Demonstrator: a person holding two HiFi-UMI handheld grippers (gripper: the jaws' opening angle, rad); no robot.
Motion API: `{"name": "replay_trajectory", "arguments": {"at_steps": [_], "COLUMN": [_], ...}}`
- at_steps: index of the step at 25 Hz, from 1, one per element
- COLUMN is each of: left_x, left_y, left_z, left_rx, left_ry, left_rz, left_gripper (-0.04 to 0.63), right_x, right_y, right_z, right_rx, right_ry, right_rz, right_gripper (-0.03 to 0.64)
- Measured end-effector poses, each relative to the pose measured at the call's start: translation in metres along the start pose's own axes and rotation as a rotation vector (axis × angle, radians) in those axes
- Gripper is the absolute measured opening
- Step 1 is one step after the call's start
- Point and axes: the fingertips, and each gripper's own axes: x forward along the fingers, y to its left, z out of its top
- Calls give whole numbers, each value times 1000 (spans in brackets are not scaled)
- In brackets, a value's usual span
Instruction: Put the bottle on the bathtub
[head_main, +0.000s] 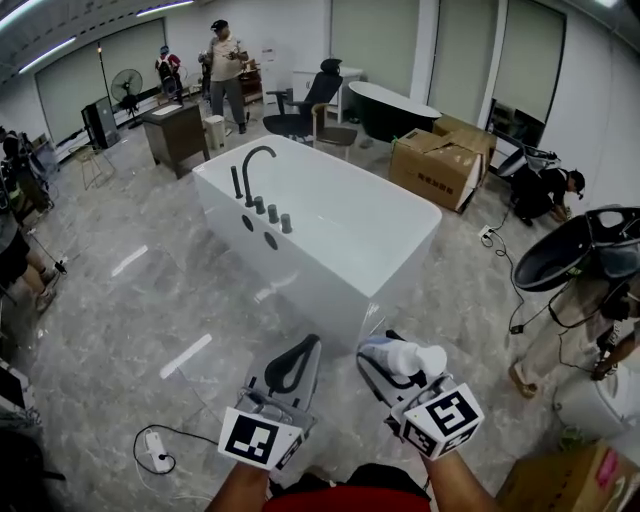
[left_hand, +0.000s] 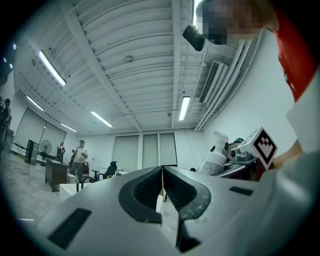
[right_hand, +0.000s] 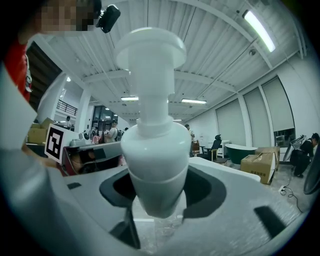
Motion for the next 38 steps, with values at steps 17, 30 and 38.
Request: {"name": "replay_trajectory", "arguments": {"at_steps": [17,30,38], "left_x": [130,304,345], "left_y": [109,194,237], "left_z": [-80,-179,-232], "left_rx": [-1,11,2], "left_ry": [87,184,232], "left_rz": [35,193,240], "left_gripper": [14,14,14], "right_x": [153,297,362], "right_y": [-118,-281,-322], "right_z": [-46,-127,-200], "right_rx": [-54,-45,-49], "right_ry": [91,234,354], "right_rz": [16,113,145], "right_gripper": [242,242,242]}}
